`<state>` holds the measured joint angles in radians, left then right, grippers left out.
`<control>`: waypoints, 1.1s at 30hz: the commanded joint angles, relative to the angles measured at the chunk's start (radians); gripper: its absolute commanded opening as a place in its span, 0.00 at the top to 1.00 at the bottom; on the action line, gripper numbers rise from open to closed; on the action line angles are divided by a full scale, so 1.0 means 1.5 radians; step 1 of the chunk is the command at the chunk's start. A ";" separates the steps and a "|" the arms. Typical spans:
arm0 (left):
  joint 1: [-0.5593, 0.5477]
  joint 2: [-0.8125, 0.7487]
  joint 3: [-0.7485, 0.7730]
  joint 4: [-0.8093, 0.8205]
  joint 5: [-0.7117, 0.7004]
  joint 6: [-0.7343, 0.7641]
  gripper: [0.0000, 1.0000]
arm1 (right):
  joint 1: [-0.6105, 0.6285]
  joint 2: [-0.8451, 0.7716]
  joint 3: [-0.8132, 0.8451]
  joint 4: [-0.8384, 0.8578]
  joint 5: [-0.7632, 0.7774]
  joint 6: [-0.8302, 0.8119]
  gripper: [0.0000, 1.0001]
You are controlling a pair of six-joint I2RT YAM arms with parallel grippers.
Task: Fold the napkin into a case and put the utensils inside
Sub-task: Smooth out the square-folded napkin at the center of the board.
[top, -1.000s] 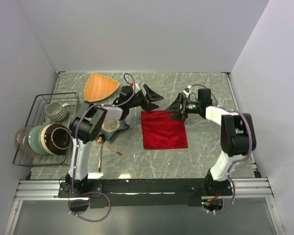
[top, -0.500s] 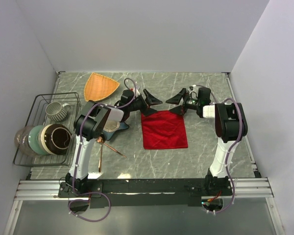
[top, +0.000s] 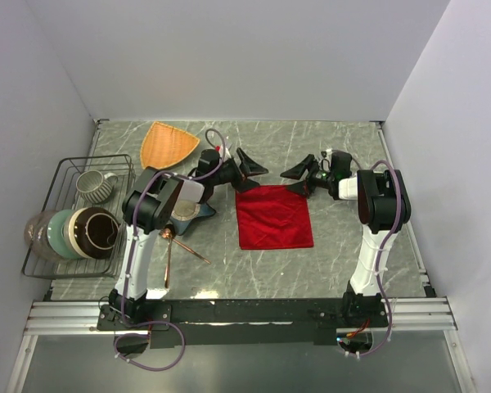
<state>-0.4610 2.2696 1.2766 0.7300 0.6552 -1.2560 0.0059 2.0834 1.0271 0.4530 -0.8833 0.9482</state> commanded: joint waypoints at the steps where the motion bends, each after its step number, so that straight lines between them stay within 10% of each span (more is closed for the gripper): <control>1: -0.033 -0.013 0.052 0.105 0.070 0.007 0.01 | -0.002 0.004 0.009 -0.032 0.038 -0.041 0.25; 33: 0.001 0.084 0.051 0.158 0.105 -0.108 0.01 | 0.012 0.029 0.092 -0.245 0.156 -0.137 0.21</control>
<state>-0.4873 2.4275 1.3911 0.9306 0.7914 -1.4158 0.0177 2.0838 1.1530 0.2005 -0.8227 0.8288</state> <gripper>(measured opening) 0.994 0.788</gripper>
